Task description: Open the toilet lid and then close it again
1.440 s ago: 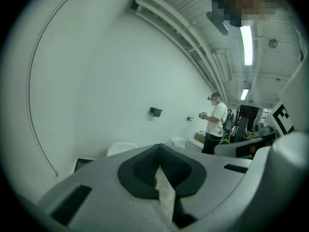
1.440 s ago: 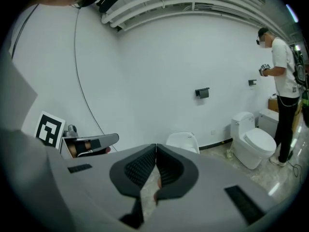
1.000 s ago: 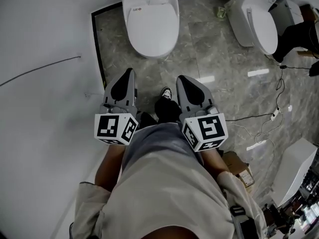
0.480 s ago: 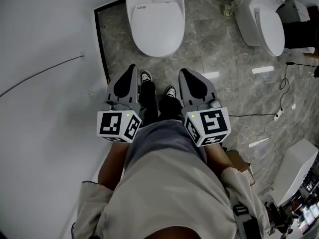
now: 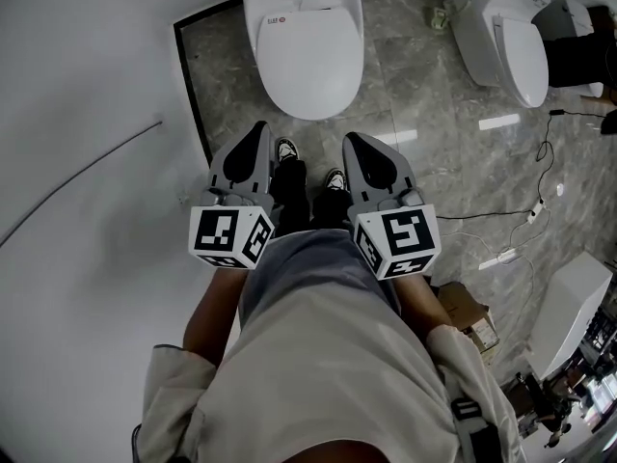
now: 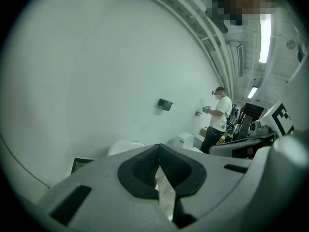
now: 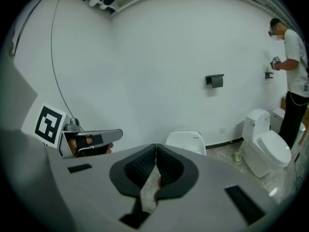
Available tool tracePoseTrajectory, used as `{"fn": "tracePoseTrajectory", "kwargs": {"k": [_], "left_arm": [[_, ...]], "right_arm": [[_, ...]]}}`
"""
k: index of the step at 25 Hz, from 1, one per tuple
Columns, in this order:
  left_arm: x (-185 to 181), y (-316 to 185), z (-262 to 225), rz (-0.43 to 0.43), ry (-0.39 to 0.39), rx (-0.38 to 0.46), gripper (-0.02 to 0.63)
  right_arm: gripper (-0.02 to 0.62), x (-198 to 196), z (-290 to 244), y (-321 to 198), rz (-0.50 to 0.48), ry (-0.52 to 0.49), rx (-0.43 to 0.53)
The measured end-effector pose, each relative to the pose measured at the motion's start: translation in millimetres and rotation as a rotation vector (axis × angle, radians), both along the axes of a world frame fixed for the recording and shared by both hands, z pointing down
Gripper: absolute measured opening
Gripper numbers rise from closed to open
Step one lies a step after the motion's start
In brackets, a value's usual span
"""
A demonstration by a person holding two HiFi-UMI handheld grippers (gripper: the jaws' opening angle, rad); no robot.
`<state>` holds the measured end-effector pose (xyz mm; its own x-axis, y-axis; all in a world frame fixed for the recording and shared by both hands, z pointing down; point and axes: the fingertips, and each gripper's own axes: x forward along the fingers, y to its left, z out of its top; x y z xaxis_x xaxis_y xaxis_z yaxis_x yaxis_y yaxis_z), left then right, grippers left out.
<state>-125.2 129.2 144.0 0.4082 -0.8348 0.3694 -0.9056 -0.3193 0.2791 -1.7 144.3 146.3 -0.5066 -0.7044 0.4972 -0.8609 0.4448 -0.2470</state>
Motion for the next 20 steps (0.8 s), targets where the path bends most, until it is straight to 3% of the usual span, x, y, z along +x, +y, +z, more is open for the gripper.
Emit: {"fn": "tracePoseTrajectory", "kwargs": {"k": [11,17,20], "left_arm": [[-56,-51,58,0.038,0.011,-0.077,0.006],[-55,-63,92,0.032,0.042,-0.139,0.006],[-47,-67,110,0.047,0.018,-0.146,0.006]], "right_arm": [[0.011,-45,46,-45,0.029,0.049,-0.04],[0.011,-34,71,-60,0.036,0.062,-0.058],[0.011,-25,87,-65,0.039,0.065,-0.066]]}}
